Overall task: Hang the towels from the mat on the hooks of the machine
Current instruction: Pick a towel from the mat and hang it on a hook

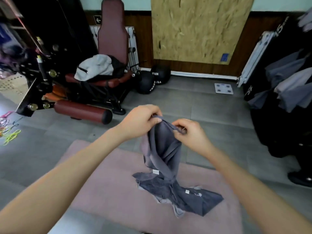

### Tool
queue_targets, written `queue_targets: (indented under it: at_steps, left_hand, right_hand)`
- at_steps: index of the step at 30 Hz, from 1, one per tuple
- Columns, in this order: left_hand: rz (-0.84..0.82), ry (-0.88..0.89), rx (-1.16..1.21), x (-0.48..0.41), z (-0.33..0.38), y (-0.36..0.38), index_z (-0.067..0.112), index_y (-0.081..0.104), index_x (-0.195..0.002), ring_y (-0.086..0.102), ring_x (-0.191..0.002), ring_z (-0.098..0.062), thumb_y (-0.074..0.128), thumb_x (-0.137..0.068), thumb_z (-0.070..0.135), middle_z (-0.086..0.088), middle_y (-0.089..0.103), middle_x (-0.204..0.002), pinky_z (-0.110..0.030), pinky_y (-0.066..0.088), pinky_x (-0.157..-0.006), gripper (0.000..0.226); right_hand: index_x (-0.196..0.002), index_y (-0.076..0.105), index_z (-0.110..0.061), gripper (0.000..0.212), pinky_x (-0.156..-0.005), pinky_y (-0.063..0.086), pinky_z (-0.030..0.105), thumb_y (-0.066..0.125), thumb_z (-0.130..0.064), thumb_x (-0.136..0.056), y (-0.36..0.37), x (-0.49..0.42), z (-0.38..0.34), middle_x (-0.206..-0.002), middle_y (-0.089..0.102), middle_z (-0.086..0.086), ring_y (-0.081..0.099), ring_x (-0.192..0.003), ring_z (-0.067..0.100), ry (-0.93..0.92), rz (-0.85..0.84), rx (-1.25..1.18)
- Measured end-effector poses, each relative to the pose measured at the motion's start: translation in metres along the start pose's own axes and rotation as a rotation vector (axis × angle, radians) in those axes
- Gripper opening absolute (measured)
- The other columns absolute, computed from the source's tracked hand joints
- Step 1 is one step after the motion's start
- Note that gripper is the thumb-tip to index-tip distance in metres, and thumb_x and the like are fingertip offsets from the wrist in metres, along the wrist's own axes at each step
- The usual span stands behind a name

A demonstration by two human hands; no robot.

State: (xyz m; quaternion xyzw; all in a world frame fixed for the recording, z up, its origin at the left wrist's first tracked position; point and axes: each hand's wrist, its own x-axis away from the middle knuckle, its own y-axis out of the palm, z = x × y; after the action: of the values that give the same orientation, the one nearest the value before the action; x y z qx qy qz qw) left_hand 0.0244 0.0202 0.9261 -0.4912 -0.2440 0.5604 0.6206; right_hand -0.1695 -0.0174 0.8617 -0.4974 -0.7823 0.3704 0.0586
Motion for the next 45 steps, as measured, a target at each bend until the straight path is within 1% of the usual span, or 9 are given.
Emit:
queue_targets:
  at_steps: [7,13,18,26,30,34,37,40,45]
  left_hand:
    - [0.025,-0.023,0.002,-0.020,-0.006,-0.065,0.014,0.062,-0.085,0.056,-0.085,-0.018,0.060,-0.087,0.012,0.004,0.059,-0.085,-0.032,0.042,-0.078,0.004]
    - [0.103,-0.108,0.049,-0.021,-0.049,-0.101,0.020,0.060,-0.083,0.054,-0.083,-0.015,0.058,-0.088,0.013,0.005,0.060,-0.086,-0.031,0.040,-0.075,0.009]
    - [0.167,-0.225,0.056,-0.020,-0.111,-0.133,0.016,0.062,-0.088,0.051,-0.078,-0.017,0.057,-0.089,0.014,0.002,0.058,-0.079,-0.029,0.033,-0.068,0.005]
    - [0.069,-0.296,0.012,0.001,-0.195,-0.139,0.019,0.065,-0.088,0.057,-0.087,-0.016,0.058,-0.089,0.018,0.004,0.063,-0.089,-0.030,0.041,-0.075,0.007]
    - [-0.009,-0.288,-0.106,0.017,-0.231,-0.118,0.022,0.069,-0.090,0.060,-0.095,-0.020,0.059,-0.088,0.021,0.004,0.068,-0.098,-0.030,0.042,-0.074,0.011]
    - [0.090,-0.345,-0.093,0.023,-0.248,-0.102,0.017,0.071,-0.095,0.060,-0.097,-0.027,0.058,-0.088,0.016,-0.003,0.069,-0.102,-0.032,0.043,-0.075,0.015]
    - [0.159,-0.482,-0.078,0.022,-0.256,-0.097,0.013,0.071,-0.098,0.061,-0.096,-0.034,0.057,-0.088,0.014,-0.012,0.069,-0.100,-0.033,0.044,-0.074,0.017]
    - [0.017,-0.573,-0.085,0.022,-0.253,-0.086,0.012,0.070,-0.098,0.062,-0.094,-0.033,0.058,-0.085,0.013,-0.013,0.070,-0.099,-0.033,0.046,-0.075,0.018]
    - [-0.267,-0.222,0.028,0.025,-0.188,-0.048,0.016,0.067,-0.109,0.064,-0.079,-0.011,0.076,-0.075,0.022,-0.003,0.069,-0.083,-0.023,0.043,-0.076,0.036]
  right_hand:
    - [-0.081,0.057,-0.024,0.017,-0.062,0.038,0.018,0.066,-0.009,-0.083,0.018,-0.007,-0.016,-0.066,0.047,-0.009,0.039,-0.059,0.004,0.115,0.111,-0.218]
    - [-0.073,0.055,-0.029,0.018,-0.064,0.045,0.031,0.069,-0.019,-0.079,0.044,-0.027,-0.017,-0.061,0.054,-0.013,0.045,-0.056,-0.001,0.210,0.148,-0.109]
    - [-0.079,0.057,-0.031,0.015,-0.068,0.047,0.037,0.072,-0.031,-0.077,0.066,-0.021,-0.008,-0.072,0.062,-0.009,0.059,-0.071,0.017,0.325,0.110,0.050]
    - [-0.069,0.062,-0.011,0.026,-0.058,0.037,0.029,0.081,-0.028,-0.070,0.073,0.011,0.015,-0.067,0.063,0.007,0.052,-0.061,0.012,0.523,-0.011,0.084]
    - [-0.074,0.065,-0.003,0.017,-0.057,0.036,0.017,0.080,-0.010,-0.070,0.072,0.018,0.007,-0.072,0.064,0.009,0.051,-0.062,0.006,0.526,-0.140,0.077]
    - [-0.072,0.064,-0.021,0.017,-0.061,0.039,0.022,0.079,-0.014,-0.070,0.078,0.027,0.011,-0.068,0.061,-0.004,0.050,-0.058,-0.001,0.577,-0.268,0.163]
    - [-0.065,0.057,-0.029,0.024,-0.063,0.038,0.029,0.077,-0.021,-0.074,0.085,0.034,0.018,-0.064,0.056,-0.009,0.050,-0.064,0.009,0.631,-0.270,0.168]
    - [-0.062,0.054,-0.022,0.026,-0.060,0.034,0.027,0.074,-0.019,-0.078,0.092,0.024,0.010,-0.059,0.050,-0.009,0.044,-0.059,0.009,0.653,-0.121,0.117]
    - [-0.066,0.063,-0.007,0.022,-0.056,0.034,0.024,0.070,-0.021,-0.082,0.103,-0.031,-0.042,-0.061,0.055,0.006,0.040,-0.056,0.001,0.453,-0.074,0.050]
